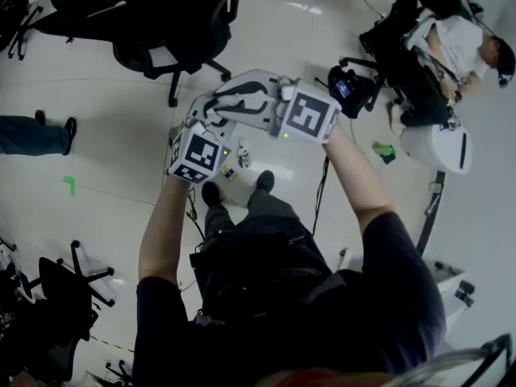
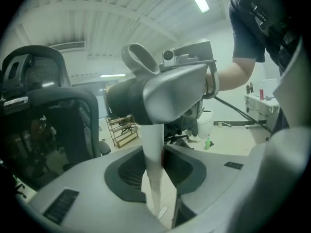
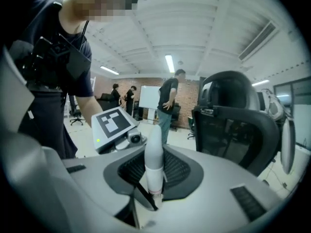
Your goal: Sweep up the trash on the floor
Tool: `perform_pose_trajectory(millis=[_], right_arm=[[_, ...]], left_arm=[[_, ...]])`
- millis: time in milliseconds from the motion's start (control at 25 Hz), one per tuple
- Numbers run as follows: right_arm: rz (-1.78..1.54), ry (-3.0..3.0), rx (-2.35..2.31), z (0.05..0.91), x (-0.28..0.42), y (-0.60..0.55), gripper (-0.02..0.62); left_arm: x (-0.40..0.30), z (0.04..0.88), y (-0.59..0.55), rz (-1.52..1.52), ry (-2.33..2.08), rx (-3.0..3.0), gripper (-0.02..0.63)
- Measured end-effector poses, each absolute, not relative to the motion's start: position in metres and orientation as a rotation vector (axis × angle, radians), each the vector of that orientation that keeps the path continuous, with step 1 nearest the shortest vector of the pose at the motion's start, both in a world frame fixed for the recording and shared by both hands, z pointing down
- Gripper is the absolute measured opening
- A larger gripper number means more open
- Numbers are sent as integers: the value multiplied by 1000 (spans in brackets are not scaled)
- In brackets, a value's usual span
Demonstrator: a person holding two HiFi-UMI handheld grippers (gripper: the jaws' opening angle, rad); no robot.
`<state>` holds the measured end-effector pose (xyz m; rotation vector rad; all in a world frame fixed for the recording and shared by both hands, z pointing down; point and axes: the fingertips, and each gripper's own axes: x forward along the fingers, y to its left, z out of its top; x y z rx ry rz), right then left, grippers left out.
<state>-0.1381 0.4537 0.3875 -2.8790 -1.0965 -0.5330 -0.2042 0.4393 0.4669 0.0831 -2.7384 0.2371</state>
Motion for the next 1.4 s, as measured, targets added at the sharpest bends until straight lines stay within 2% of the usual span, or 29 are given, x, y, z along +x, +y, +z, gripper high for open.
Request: perform_pose_trajectory(millis=[120, 440, 920, 1120, 1400], right_arm=[[-670, -970, -2911, 408, -121, 468, 102], [-711, -911, -2854, 472, -113, 486, 101], [-807, -732, -2749, 534, -113, 451, 103], [-846, -748, -2685, 550, -109, 427, 103], [-876, -737, -2668, 554, -104, 405, 103]], left_arm=[[-193, 485, 460, 196, -2738, 9, 98], [-187, 547, 485, 125, -2694, -107, 100], [-185, 609, 445, -9, -2621, -50, 100], [-179, 626, 421, -369, -2586, -18, 134], [-175, 630, 401, -478, -2571, -5, 146]])
